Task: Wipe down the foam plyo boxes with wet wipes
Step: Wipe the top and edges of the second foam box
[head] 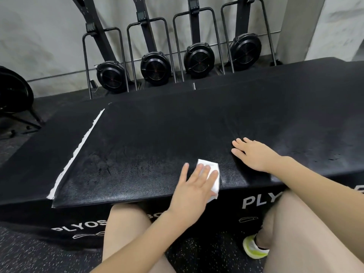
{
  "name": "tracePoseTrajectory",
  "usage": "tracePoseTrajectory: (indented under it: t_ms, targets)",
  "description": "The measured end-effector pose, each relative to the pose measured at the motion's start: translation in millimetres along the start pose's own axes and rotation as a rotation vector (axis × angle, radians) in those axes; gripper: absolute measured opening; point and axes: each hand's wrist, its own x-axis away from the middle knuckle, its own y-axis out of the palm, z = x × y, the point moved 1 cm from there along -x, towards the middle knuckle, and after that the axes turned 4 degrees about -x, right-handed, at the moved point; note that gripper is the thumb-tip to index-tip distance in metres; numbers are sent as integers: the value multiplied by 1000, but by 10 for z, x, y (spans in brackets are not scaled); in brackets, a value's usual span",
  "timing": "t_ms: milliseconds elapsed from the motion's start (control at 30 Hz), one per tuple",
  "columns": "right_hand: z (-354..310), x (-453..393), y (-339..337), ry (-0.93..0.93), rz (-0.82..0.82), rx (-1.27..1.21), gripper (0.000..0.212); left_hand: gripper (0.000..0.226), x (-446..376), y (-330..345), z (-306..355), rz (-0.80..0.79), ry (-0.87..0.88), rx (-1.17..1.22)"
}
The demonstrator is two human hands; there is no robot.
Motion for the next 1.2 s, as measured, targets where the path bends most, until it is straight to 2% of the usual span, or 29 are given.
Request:
tracePoseTrajectory:
  t_ms: [233, 300, 400, 467, 567, 633, 667, 733, 767, 833, 967, 1033, 1133, 1200]
  targets:
    - [71, 168, 24, 13, 27, -292, 45, 66, -763, -35, 585, -124, 3, 115]
    - [111, 272, 10, 13, 147, -462, 40, 65, -958, -50, 620, -199, -26, 170]
    - [147, 438, 16, 33, 320, -543, 31, 61, -1169, -87, 632, -194, -47, 210]
    - [143, 479, 39, 36, 382, -568, 30, 48, -1234, -137, 577, -160, -28, 384]
    - [94, 491, 89, -13, 376, -574, 25, 28, -1189, -266, 284, -181, -44, 794]
    - [85, 504, 150, -101, 347, -475, 27, 24, -1124, -371, 33, -156, -86, 896]
    - [82, 509, 192, -138, 335, -404, 29, 27, -1104, -412, -97, -179, -117, 845]
    - [74, 549, 273, -215, 331, -272, 29, 59, -1088, -471, -311, -385, -171, 619]
    - [76, 593, 310, -236, 332, -257, 29, 77, -1086, -488, -386, -501, -179, 522]
    - [90, 729, 369, -265, 325, -277, 32, 93, -1104, -509, -428, -618, -167, 419]
    - [343, 952, 479, -304, 341, -321, 35, 99, -1191, -500, -401, -605, -141, 315]
    - [541, 964, 436, -210, 410, -347, 33, 101, -1218, -529, -423, -576, -150, 306]
    - [662, 955, 305, -70, 469, -274, 15, 102, -1231, -554, -450, -577, -119, 285]
    - [513, 928, 312, -104, 515, -221, 13, 102, -1240, -567, -455, -590, -102, 282]
